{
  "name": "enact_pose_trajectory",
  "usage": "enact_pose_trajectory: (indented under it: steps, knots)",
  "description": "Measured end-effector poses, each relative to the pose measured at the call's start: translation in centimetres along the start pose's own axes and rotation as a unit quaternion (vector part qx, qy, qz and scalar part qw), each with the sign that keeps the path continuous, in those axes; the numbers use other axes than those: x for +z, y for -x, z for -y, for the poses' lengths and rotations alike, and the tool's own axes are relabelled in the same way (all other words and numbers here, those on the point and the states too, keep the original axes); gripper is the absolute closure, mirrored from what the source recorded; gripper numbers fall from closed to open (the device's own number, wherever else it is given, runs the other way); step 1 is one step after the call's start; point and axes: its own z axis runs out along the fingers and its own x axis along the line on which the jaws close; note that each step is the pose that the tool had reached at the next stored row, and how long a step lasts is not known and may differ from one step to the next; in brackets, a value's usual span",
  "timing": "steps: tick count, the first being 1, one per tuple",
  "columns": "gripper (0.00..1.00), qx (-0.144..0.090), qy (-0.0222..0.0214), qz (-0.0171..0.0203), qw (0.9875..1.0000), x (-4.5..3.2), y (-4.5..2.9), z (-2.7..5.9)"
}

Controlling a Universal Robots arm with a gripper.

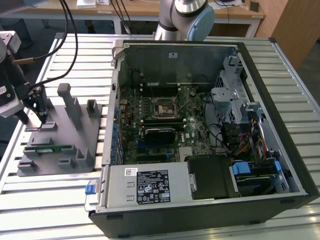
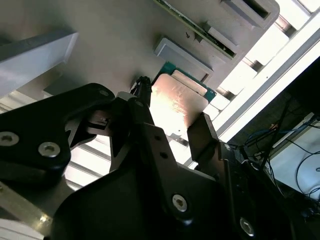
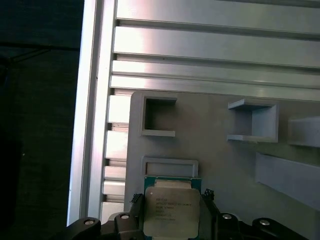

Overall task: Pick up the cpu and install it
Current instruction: 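Pick up the cpu and move it towards the insertion slot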

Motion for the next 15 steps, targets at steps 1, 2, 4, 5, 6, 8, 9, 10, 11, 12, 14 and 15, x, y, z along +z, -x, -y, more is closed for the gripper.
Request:
enact_pose_trajectory:
  steps: [1,2,4,5,6,8,9,10,11,12,14,15]
  knots:
    - [0.46,0.0,0.0,0.0001,1.0,-0.02,0.0,0.0]
    - [0.46,0.0,0.0001,0.0002,1.0,-0.02,0.0,0.0]
    - [0.46,0.0,0.0001,0.0001,1.0,-0.03,-0.01,0.0]
    - [0.46,0.0,0.0,0.0,1.0,-0.05,-0.01,0.0]
    - [0.46,0.0,0.0,0.0,1.0,-0.05,-0.01,0.0]
    - [0.46,0.0,0.0,0.0,1.0,-0.05,-0.01,0.0]
    - [0.46,0.0,0.0,0.0001,1.0,-0.06,-0.01,-0.01]
    - [0.46,0.0,0.0,0.0,1.0,-0.07,-0.02,-0.01]
    - [0.46,0.0,-0.0001,-0.0001,1.0,-0.12,-0.02,-0.01]
    - [0.46,0.0,-0.0001,-0.0002,1.0,-0.21,-0.02,-0.01]
    - [0.46,0.0,0.0,-0.0001,1.0,-0.48,-0.01,-0.02]
    - [0.46,0.0,0.0,0.0,1.0,-0.66,0.0,-0.03]
